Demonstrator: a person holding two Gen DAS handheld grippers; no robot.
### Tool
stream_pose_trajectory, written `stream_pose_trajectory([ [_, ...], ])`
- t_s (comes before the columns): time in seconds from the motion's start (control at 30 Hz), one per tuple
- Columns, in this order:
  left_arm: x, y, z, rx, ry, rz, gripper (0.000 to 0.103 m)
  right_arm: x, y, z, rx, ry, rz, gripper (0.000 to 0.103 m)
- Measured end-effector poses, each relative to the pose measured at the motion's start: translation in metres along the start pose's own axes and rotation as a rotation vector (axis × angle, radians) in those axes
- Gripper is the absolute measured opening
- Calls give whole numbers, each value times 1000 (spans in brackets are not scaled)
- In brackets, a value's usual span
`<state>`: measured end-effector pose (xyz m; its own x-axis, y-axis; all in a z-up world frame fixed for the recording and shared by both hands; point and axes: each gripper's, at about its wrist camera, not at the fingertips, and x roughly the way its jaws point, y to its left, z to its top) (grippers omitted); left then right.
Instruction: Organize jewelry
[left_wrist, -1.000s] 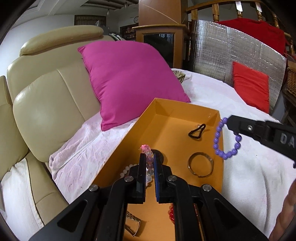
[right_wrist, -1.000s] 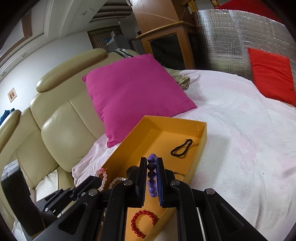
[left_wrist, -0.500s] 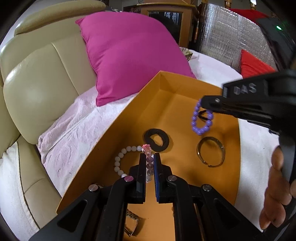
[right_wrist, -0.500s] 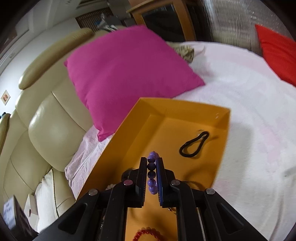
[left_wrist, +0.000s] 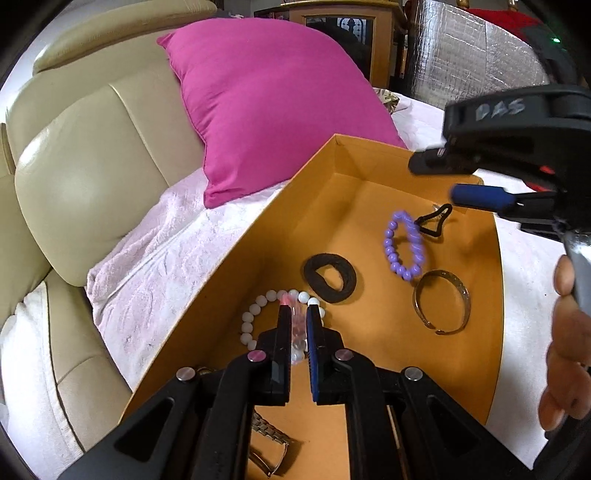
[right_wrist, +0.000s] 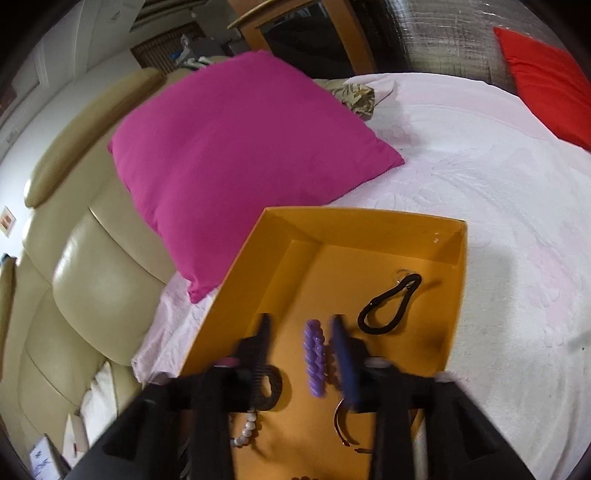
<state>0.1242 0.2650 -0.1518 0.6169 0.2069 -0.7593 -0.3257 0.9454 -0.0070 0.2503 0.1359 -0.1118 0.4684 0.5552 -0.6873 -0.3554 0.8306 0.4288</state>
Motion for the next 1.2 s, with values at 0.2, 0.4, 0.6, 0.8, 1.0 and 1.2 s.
stream_pose_trajectory([
  [0.2,-11,-2,2,-2,-55,12,55,-25,-6,-9,-18,-42,-11,54],
  [0.4,-27,1,4,-22,-130,15,67,-55,-19,-29,-12,-62,-15,54],
  [0.6,-45,-6,5,2,-164,58,75,-99,-31,-55,-30,-75,-37,56],
  [0.8,-81,-11,6,-21,-200,112,81,-148,-38,-77,-93,-103,-55,58],
  [1.0,-133,-16,12,-64,-222,149,82,-203,-29,-88,-169,-164,-22,58],
  [1.2,-198,-28,19,-95,-310,181,82,-267,-31,-91,-185,-279,18,61],
])
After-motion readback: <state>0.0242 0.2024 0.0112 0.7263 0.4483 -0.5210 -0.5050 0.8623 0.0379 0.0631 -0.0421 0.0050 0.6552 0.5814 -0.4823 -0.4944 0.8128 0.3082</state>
